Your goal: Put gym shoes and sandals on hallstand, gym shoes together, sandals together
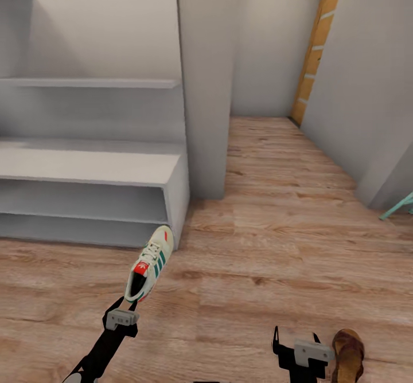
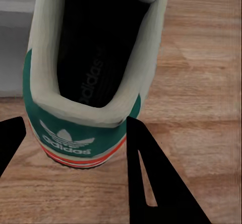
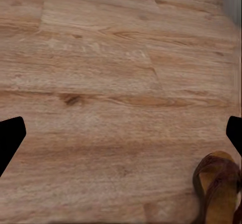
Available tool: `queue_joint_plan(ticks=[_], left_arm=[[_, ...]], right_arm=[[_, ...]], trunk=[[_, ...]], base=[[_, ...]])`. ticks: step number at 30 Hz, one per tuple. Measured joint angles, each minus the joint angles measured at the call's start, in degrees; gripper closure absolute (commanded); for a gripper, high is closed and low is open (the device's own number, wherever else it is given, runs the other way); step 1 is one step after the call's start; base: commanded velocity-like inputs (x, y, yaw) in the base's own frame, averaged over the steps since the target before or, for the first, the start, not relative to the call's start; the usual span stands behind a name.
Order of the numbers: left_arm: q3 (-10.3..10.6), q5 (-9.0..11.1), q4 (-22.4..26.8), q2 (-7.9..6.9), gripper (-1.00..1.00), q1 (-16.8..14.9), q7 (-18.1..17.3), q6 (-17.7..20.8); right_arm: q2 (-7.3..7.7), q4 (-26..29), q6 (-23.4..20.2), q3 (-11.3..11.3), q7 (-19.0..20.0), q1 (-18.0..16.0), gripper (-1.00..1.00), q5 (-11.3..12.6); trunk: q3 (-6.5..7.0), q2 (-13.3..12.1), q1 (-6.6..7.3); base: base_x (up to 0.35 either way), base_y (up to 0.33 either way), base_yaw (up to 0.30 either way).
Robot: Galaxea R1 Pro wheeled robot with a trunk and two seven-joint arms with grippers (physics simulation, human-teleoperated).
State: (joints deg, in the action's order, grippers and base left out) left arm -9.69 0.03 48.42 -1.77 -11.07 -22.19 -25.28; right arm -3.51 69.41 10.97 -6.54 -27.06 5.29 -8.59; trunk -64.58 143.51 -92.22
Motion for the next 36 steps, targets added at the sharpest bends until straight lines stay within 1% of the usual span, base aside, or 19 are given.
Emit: queue_joint_plan(ticks=[36], left_arm=[[0.1, -0.1, -0.1, 0.15, 1.0, 0.0, 0.0, 0.0]], right_arm=[[0.08, 0.0, 0.0, 0.0, 0.0, 0.0, -1.0, 0.0]], trunk=[[0.0, 0.0, 0.0]], base=[[0.0, 0.0, -0.284]])
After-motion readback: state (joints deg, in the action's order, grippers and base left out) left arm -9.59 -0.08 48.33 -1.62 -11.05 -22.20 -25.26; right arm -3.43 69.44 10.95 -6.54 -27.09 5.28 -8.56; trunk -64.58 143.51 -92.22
